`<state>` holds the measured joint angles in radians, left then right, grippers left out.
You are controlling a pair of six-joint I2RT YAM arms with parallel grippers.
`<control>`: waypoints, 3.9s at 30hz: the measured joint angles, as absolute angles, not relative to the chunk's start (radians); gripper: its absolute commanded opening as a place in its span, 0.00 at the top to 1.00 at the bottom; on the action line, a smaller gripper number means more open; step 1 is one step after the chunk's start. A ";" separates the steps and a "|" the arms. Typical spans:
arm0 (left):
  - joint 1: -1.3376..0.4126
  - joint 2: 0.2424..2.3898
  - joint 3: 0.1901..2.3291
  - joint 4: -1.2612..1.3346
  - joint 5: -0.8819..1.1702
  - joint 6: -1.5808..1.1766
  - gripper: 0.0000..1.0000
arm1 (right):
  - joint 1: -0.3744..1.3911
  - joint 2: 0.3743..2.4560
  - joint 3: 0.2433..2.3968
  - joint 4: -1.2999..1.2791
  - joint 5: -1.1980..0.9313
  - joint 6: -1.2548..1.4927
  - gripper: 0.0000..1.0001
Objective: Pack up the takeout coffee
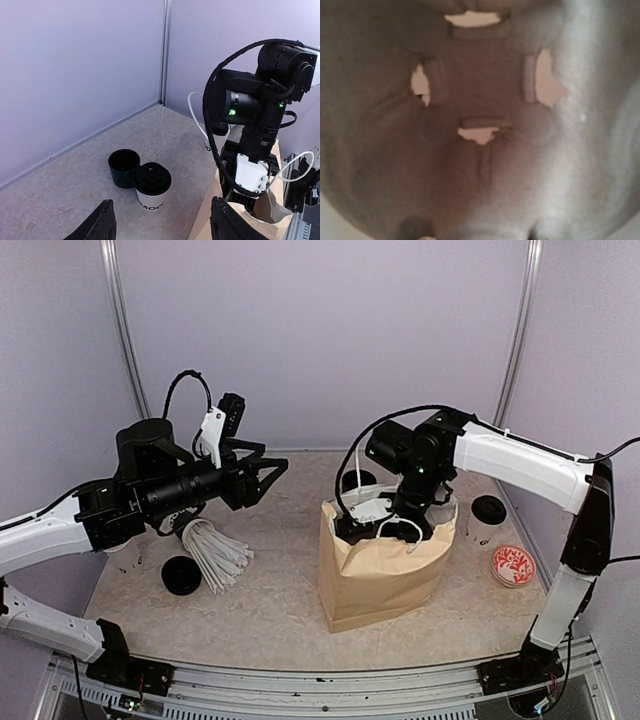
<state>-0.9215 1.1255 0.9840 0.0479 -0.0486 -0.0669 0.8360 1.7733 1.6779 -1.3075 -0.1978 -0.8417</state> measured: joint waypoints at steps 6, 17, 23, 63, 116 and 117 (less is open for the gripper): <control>-0.921 1.128 0.983 0.053 -0.030 -0.073 0.36 | 0.836 1.781 1.723 -1.343 -0.202 -0.844 0.56; -0.878 1.212 1.044 0.038 0.084 -0.094 0.30 | 0.836 1.781 1.852 -1.357 -0.244 -0.839 0.42; -0.858 1.370 1.185 0.033 0.206 -0.109 0.30 | 0.836 1.761 1.898 -1.354 -0.278 -0.828 0.40; -1.028 1.834 1.705 -0.167 0.636 -0.046 1.00 | 0.145 1.559 1.845 -1.079 -0.649 -0.790 0.39; -1.229 1.732 1.793 -0.288 0.331 -0.005 1.00 | 0.146 1.430 1.722 -1.087 -0.854 -0.746 0.38; -1.200 1.747 1.819 -0.287 0.322 -0.013 1.00 | 0.146 1.426 1.717 -1.084 -0.847 -0.741 0.38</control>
